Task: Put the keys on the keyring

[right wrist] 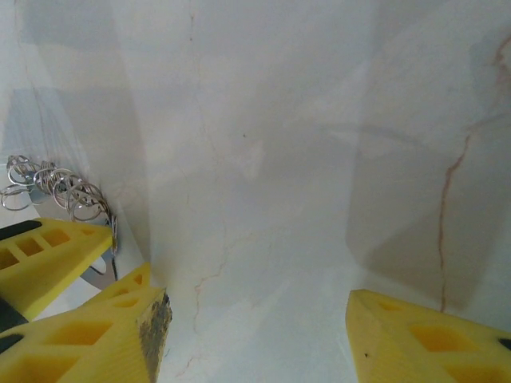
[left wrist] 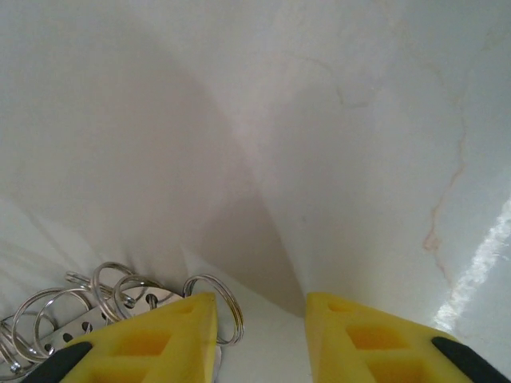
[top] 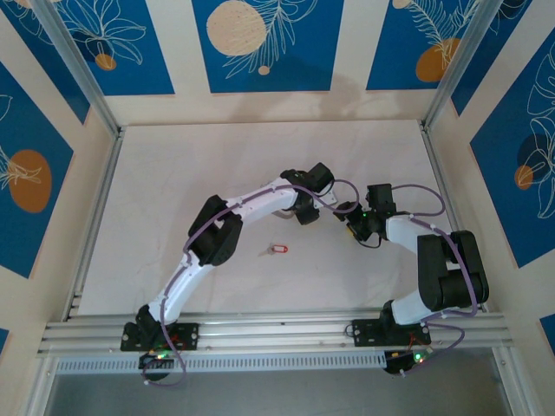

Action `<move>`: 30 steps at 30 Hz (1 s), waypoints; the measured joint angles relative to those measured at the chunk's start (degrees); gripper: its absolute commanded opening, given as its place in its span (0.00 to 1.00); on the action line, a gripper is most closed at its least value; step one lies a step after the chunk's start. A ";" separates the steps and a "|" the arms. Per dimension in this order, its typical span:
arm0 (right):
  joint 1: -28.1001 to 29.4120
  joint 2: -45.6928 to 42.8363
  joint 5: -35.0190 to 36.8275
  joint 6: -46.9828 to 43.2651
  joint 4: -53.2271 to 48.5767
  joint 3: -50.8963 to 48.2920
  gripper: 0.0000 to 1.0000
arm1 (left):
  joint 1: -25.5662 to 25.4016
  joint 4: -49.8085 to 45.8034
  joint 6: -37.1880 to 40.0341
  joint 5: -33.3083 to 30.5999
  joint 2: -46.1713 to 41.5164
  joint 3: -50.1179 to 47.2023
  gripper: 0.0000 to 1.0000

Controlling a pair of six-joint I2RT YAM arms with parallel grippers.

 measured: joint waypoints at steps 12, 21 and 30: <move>0.26 0.00 -0.02 0.00 -0.02 0.04 0.61 | 0.00 0.66 0.66 -3.67 0.39 1.03 0.28; 0.31 -0.02 0.00 -0.39 0.00 0.04 0.61 | 0.00 0.96 1.49 -4.39 0.79 1.29 0.17; 0.28 -0.13 -0.02 -0.85 0.00 0.04 0.61 | 0.02 1.60 1.51 -5.01 1.16 2.16 0.00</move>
